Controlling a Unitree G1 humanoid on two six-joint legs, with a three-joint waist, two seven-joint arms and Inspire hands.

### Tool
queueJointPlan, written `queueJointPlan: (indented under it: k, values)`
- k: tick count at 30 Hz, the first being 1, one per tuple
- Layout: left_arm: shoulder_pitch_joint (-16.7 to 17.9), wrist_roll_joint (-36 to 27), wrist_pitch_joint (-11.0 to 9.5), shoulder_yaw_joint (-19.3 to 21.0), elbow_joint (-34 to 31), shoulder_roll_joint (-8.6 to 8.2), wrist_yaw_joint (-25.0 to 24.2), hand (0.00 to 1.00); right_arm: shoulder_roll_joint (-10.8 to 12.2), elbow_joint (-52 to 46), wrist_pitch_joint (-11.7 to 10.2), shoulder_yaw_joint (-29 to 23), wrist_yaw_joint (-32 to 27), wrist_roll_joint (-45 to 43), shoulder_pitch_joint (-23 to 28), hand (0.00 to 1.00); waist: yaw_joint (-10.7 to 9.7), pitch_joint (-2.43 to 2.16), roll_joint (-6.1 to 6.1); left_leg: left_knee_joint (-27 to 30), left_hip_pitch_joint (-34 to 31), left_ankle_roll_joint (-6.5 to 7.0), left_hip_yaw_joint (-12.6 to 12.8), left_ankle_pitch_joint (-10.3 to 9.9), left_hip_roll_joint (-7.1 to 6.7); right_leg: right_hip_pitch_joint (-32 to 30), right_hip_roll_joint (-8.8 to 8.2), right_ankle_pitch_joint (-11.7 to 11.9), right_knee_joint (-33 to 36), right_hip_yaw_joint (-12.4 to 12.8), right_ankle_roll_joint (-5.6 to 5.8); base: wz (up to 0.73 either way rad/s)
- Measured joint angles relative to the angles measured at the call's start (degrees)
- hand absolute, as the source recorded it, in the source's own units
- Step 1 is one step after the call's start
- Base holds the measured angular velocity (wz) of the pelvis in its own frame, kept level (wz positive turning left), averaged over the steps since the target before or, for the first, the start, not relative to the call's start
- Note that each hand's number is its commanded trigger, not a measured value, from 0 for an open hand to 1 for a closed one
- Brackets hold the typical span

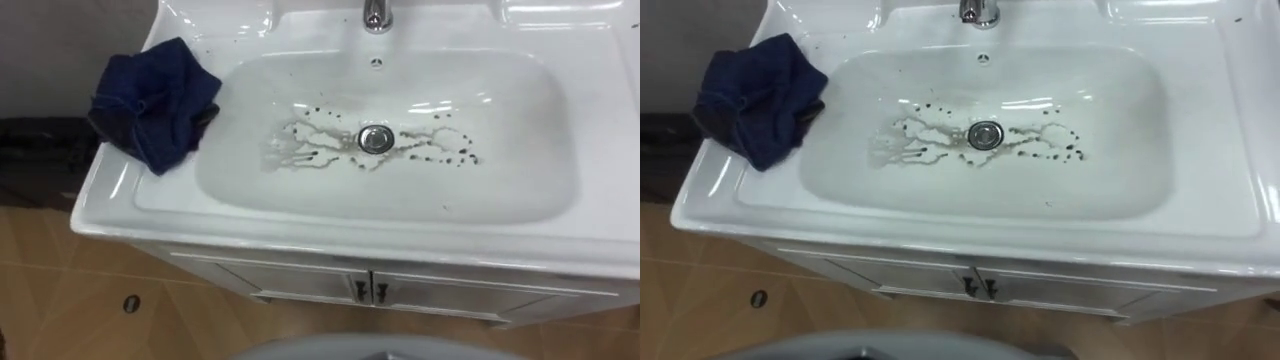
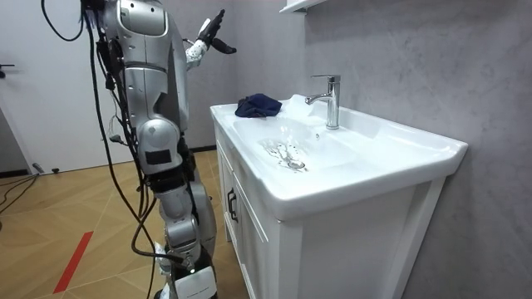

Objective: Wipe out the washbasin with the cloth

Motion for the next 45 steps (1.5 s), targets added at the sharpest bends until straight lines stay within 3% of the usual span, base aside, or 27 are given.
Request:
queueJointPlan:
  k: [3,5,8,11,15,25,30,37,43,45]
  values:
    - [-0.9,0.2,0.0,-2.5,0.0,-0.17,-0.7,0.0,0.7,-0.3,0.1,0.4,-0.2,0.1,-0.1,0.0,-0.3,0.27,-1.09,-0.2,0.1,0.0,0.8,0.0,0.21,-0.3,0.33,0.0,0.0,1.4,-0.04,-0.17]
    - [-0.9,0.3,0.1,-3.2,0.0,-0.68,-1.2,0.0,1.0,-0.7,0.4,0.4,-0.2,-0.2,0.0,0.0,-0.4,0.08,-1.28,-0.1,0.1,0.0,1.4,0.0,0.31,-0.4,0.43,0.1,0.0,2.1,-0.15,-0.2]
    - [-0.9,0.4,0.3,-5.4,0.8,-1.4,-1.8,0.0,1.1,-1.0,0.7,0.4,-0.2,-1.8,0.2,0.0,-2.2,0.0,-2.05,-0.1,0.1,0.0,1.5,0.0,0.27,-0.4,0.4,0.2,0.1,2.2,-0.1,-0.03]
    - [-1.0,1.7,0.9,-8.9,2.7,-3.06,-3.7,0.0,1.1,-1.1,0.8,0.4,-0.2,-3.1,0.2,0.0,-3.2,-0.06,-2.11,-0.1,0.1,0.0,1.5,0.0,0.18,-0.3,0.39,0.3,0.1,2.4,0.05,-0.03]
    - [-1.1,2.3,1.2,-11.9,8.4,-3.54,-5.4,0.0,1.6,-1.1,0.7,0.4,0.2,-3.1,0.2,0.0,-4.5,-0.18,-1.91,-0.1,0.4,0.0,1.7,0.0,0.26,-0.3,0.42,0.4,0.1,2.9,0.01,-0.06]
    - [-1.1,2.8,1.2,-12.9,11.5,-3.88,-6.2,0.0,1.8,-0.8,1.2,2.1,1.0,-1.8,0.3,0.0,-5.3,-0.39,-1.45,-0.1,1.2,0.0,3.2,0.0,0.73,-0.4,0.7,0.5,1.0,3.9,-0.18,-0.07]
    - [-1.1,2.8,1.4,-13.5,13.1,-5.39,-6.6,0.0,1.9,-0.8,2.0,3.2,1.4,-1.8,0.2,0.0,-5.1,-0.31,-1.82,-0.1,1.1,0.0,4.2,0.0,0.72,-1.1,0.78,0.5,1.1,4.5,-0.21,-0.02]
    - [-1.1,4.0,1.6,-13.6,14.5,-5.57,-7.8,0.0,2.2,-0.8,3.2,3.8,1.5,-1.8,0.1,0.0,-4.8,-0.36,-2.22,0.0,0.8,0.0,4.6,0.0,0.76,-1.4,0.85,0.5,1.3,5.0,-0.21,-0.03]
    - [-1.1,4.1,3.9,-14.8,16.7,-5.57,-8.0,0.0,2.2,-0.9,4.1,4.2,1.4,-1.7,-0.7,0.0,-4.7,-0.48,-2.19,0.0,-0.1,0.0,4.7,0.0,0.84,-3.0,0.98,0.6,2.2,5.3,-0.3,-0.01]
    - [-1.1,6.8,4.7,-15.5,16.7,-5.57,-8.9,0.0,2.2,-0.9,4.3,4.3,1.4,-1.8,-1.1,0.0,-4.7,-0.72,-2.52,-0.1,-0.2,0.0,4.7,0.0,0.9,-3.2,1.25,0.6,2.2,5.3,-0.36,0.0]
